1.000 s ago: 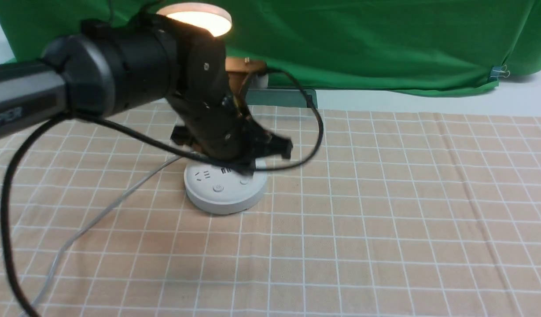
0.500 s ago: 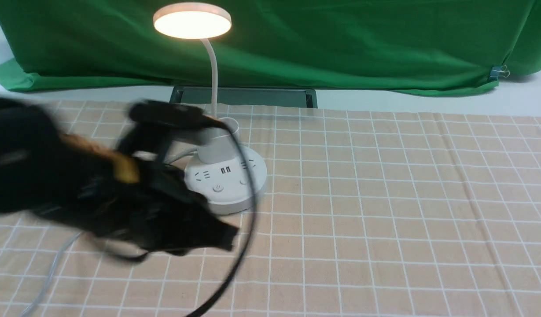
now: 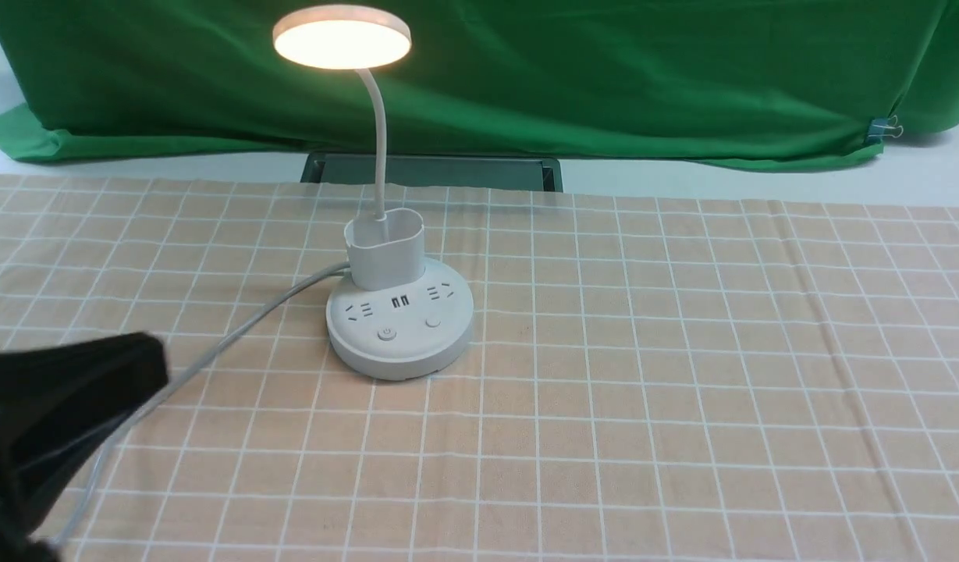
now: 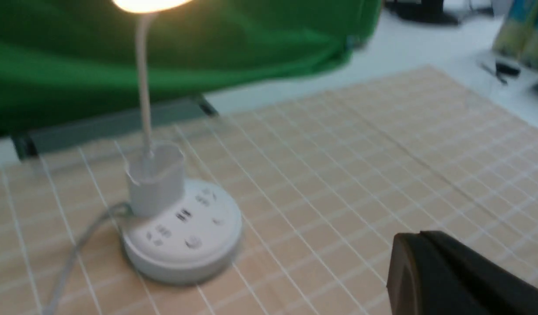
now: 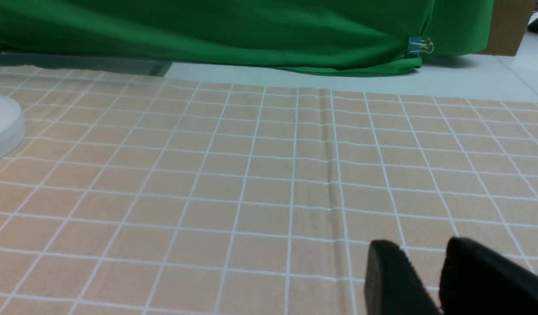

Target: Turn on the table lamp on the light coffee tablecloth with your hand.

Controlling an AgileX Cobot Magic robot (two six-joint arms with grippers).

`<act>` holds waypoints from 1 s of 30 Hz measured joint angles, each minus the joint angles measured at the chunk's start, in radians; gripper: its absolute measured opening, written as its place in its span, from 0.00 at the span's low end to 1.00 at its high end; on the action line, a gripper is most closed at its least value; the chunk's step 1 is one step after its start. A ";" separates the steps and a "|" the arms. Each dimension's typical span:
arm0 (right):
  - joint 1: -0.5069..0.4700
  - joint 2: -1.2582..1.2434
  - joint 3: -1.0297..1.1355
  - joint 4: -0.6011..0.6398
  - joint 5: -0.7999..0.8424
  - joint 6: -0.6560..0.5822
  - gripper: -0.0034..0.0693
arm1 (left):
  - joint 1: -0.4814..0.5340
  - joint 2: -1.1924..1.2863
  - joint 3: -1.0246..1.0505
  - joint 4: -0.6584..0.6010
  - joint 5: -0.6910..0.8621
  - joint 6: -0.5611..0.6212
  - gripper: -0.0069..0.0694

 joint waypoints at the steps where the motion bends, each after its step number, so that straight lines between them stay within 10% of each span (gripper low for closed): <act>1: 0.000 0.000 0.000 0.000 0.000 0.000 0.38 | 0.000 -0.035 0.042 0.007 -0.025 -0.002 0.09; 20: 0.000 0.000 0.000 0.000 0.000 0.000 0.38 | 0.008 -0.138 0.284 0.150 -0.110 -0.038 0.09; 30: 0.000 0.000 0.000 0.000 0.000 0.000 0.38 | 0.338 -0.411 0.553 0.186 -0.510 -0.090 0.09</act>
